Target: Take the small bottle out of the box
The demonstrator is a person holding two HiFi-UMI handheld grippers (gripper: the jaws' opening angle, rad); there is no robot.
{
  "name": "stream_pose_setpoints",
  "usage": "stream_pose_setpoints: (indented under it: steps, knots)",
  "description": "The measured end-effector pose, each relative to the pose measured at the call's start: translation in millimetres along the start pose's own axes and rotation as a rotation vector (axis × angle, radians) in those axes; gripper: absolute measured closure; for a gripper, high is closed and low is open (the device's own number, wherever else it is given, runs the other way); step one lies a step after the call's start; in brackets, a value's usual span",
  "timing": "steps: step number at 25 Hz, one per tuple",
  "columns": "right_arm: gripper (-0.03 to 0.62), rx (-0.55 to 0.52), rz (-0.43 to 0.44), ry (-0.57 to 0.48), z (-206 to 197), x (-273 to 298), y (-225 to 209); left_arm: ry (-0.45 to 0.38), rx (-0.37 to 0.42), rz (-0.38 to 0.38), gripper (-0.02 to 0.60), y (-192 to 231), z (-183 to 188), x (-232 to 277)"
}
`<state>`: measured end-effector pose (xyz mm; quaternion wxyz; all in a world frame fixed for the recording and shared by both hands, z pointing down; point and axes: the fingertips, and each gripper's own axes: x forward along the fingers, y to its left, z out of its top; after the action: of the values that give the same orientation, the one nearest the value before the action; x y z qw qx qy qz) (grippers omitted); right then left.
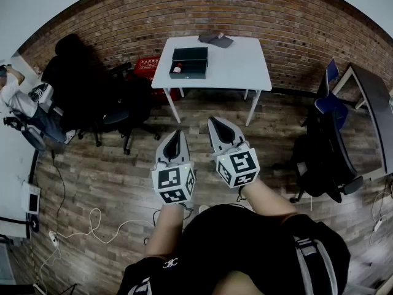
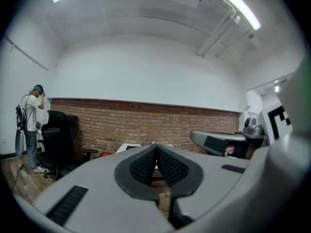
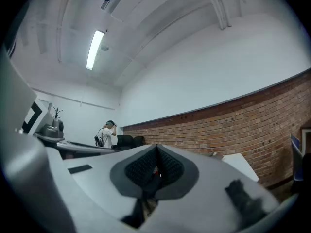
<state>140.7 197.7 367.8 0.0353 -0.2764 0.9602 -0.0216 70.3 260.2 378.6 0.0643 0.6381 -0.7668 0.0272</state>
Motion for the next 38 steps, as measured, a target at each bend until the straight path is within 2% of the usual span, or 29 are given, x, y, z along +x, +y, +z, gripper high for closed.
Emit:
stream_pose_setpoints:
  steps: [9,16,26,38]
  knots:
    - [0.565,0.021,-0.003,-0.028,10,-2,-5,0.007,0.008,-0.03,0.569,-11,2,3]
    - [0.563,0.022,-0.046,-0.035,8,3,-9,0.007,0.008,-0.047,0.569,-5,0,10]
    - [0.563,0.038,-0.037,-0.005,-3,33,8,0.011,0.026,-0.077,0.569,25,0,17]
    - [0.563,0.002,-0.049,-0.04,4,77,19,0.009,0.012,-0.049,0.569,76,2,34]
